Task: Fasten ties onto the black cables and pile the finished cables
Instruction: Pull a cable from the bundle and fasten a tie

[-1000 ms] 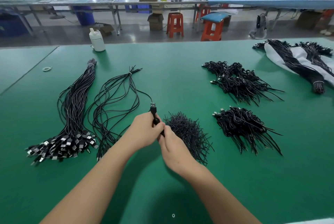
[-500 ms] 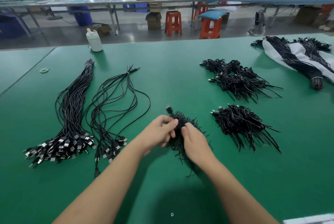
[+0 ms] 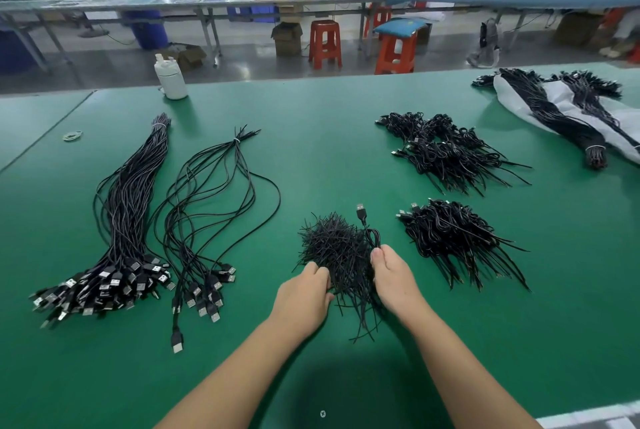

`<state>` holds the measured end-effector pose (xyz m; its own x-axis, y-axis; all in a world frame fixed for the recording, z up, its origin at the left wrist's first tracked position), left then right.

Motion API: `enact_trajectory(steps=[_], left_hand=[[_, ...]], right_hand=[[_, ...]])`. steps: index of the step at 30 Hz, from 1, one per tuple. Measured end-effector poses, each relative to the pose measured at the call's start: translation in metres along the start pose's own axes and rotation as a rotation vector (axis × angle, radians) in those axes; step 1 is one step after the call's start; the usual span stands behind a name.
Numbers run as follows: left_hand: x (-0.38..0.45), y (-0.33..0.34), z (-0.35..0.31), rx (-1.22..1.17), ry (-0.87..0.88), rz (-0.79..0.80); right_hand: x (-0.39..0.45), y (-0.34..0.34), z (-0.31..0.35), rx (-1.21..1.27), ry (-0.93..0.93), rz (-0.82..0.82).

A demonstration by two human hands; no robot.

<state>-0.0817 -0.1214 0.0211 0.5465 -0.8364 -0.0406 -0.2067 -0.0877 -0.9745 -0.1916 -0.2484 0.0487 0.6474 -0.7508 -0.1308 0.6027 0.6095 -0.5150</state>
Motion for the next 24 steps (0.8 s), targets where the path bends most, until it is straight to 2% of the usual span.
enact_trajectory(steps=[6,10,14,19,24], left_hand=[[-0.004,0.001,0.005,0.047,0.023,0.009],[-0.005,-0.007,0.009,0.082,0.060,0.094],[-0.011,-0.021,0.031,-0.164,-0.046,0.206],[-0.020,-0.032,0.056,-0.467,-0.191,0.280],[-0.032,-0.038,0.069,-0.675,-0.280,0.292]], right_hand=[[0.000,0.007,0.002,-0.011,-0.017,0.029],[-0.003,0.012,0.002,-0.013,-0.026,0.038],[-0.003,0.008,0.005,-0.057,-0.060,-0.009],[-0.004,0.010,0.012,-0.066,-0.068,0.026],[-0.005,0.017,0.018,-0.020,-0.067,0.051]])
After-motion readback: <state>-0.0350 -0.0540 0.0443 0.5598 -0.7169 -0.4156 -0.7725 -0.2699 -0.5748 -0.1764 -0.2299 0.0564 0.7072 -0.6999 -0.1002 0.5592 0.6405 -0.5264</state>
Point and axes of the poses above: each hand's wrist, its own x-axis towards the middle knuckle, its own y-axis out of the palm, z = x × y, the point moved 4 cm from there along x, towards the middle knuckle, and after that the axes turned 3 degrees about x, right-handed, at the moved point
